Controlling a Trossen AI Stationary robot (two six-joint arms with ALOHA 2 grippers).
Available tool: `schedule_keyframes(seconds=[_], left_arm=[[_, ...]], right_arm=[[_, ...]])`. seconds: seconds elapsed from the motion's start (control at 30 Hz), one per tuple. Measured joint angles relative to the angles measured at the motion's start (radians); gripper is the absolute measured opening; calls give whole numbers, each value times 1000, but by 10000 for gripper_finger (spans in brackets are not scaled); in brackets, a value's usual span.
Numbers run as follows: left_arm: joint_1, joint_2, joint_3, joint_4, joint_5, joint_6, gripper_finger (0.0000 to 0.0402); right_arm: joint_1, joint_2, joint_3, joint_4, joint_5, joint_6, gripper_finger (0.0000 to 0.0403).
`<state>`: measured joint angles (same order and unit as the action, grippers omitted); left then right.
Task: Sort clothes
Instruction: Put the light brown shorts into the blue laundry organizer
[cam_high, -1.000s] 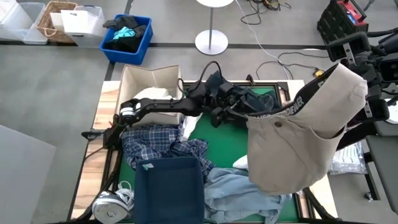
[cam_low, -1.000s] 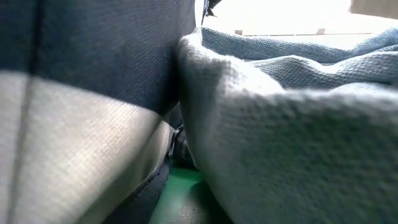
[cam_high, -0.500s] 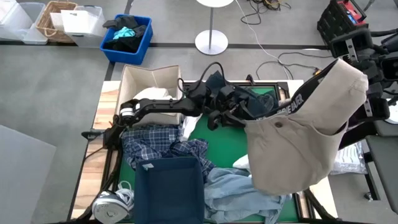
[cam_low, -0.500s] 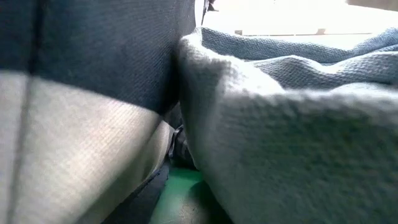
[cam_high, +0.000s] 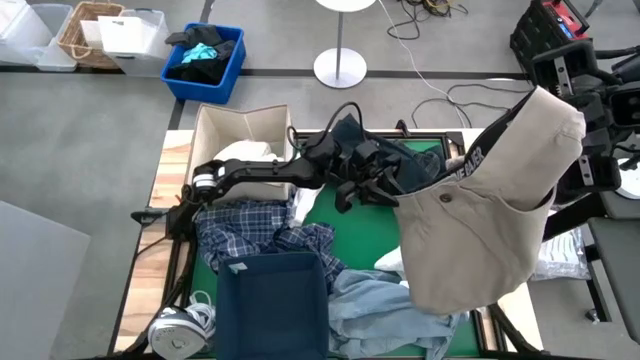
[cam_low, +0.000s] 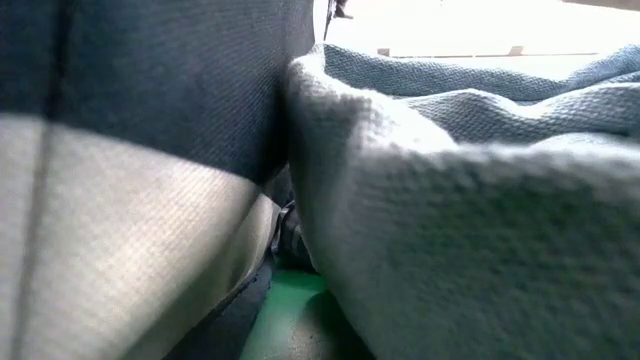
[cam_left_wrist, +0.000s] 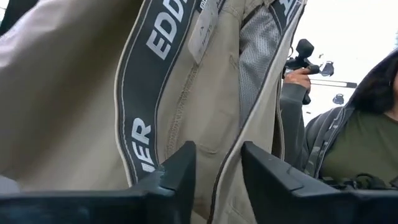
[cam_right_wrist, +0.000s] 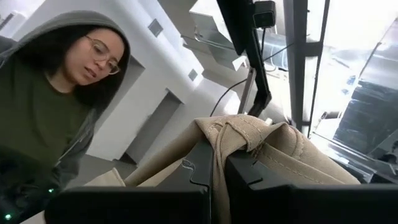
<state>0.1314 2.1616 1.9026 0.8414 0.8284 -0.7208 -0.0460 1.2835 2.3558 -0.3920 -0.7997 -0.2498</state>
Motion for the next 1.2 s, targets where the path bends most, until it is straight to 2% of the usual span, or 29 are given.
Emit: schedule_keyframes(seconds=[0.13, 0.2, 0.43, 0.6, 0.7, 0.9, 1.03, 1.2], left_arm=[[0, 0, 0, 8, 2, -14, 35], [0, 0, 0, 63, 20, -61, 10], [9, -5, 96, 278, 94, -321, 1], [13, -5, 207, 275, 145, -404, 0], [28, -6, 263, 272, 195, -447, 0], [106, -6, 369, 227, 266, -684, 0], [159, -6, 418, 197, 307, -798, 0], [257, -7, 440, 109, 371, -856, 0]], right_arm=[[0, 0, 0, -1, 38, -4, 9], [0, 0, 0, -11, 54, -5, 9], [0, -20, 0, -133, 177, -33, 9], [0, -52, 0, -248, 303, -68, 9], [0, -74, 0, -288, 323, -73, 9], [0, -128, 0, -352, 402, -68, 9], [0, -154, 0, -457, 571, -80, 9], [0, -173, 2, -566, 805, -72, 9]])
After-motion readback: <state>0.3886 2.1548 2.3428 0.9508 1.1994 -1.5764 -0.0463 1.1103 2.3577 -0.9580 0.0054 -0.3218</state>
